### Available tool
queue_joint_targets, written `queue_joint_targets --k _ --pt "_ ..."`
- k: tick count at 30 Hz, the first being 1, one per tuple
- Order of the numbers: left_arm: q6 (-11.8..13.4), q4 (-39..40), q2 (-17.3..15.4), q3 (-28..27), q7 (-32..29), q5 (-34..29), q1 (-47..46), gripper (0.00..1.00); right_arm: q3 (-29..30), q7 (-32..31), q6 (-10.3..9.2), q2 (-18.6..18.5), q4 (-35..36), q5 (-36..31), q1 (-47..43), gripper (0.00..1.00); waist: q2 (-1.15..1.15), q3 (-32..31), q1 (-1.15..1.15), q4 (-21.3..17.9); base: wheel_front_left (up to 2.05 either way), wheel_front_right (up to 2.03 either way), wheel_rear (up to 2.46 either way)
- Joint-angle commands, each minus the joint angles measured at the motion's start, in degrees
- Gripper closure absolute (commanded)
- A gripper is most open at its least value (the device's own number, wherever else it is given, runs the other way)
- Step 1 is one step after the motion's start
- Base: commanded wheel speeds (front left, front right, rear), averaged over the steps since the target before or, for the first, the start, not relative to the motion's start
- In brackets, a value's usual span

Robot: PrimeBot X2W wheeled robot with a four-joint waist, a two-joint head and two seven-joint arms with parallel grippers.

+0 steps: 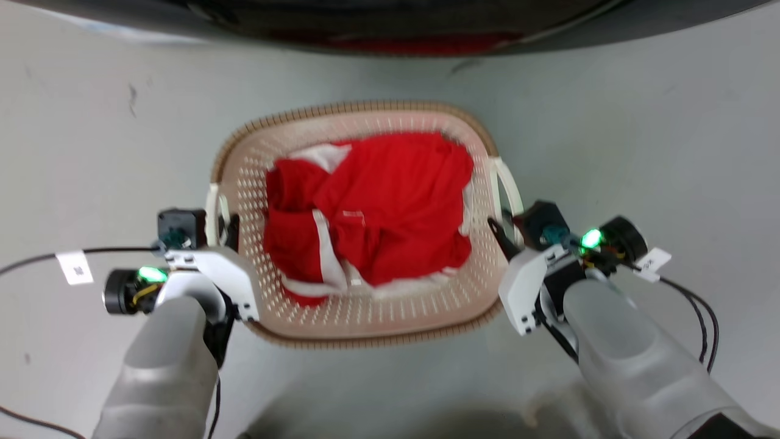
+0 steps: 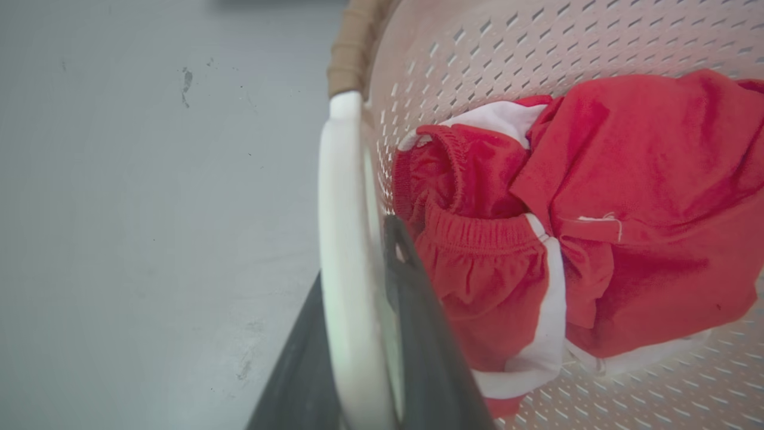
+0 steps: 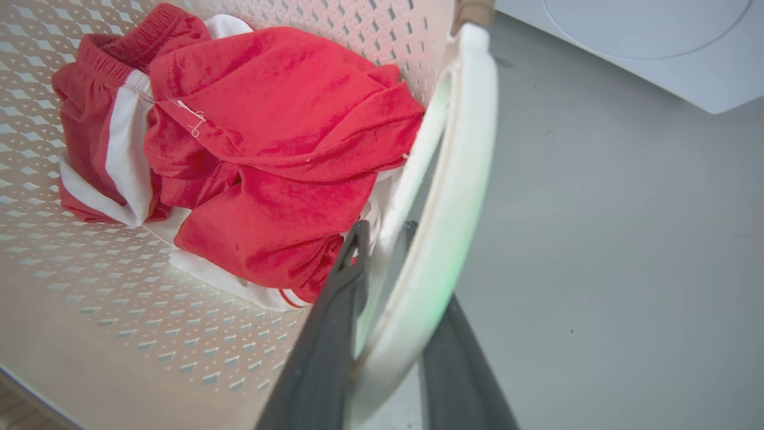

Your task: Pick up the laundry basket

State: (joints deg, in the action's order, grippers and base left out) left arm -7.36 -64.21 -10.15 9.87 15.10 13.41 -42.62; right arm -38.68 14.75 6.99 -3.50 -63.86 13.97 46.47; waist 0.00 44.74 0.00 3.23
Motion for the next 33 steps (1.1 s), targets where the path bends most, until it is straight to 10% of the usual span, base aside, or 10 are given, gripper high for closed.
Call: queue_joint_targets --k 1,33 --pt "-0.2 -0.7 1.0 1.5 0.1 0.3 0.9 1.0 -1.8 0.7 0.89 1.1 -0.2 0.3 -1.4 1.0 0.0 -4.5 0.0 -0.1 0.0 0.0 0.0" --pt "-0.4 -5.8 2.8 21.4 -13.7 17.6 12.5 1.0 -16.7 -14.3 0.91 1.3 -4.9 19.6 -14.7 1.0 0.0 -39.9 0.0 -4.0 0.0 0.0 0.0"
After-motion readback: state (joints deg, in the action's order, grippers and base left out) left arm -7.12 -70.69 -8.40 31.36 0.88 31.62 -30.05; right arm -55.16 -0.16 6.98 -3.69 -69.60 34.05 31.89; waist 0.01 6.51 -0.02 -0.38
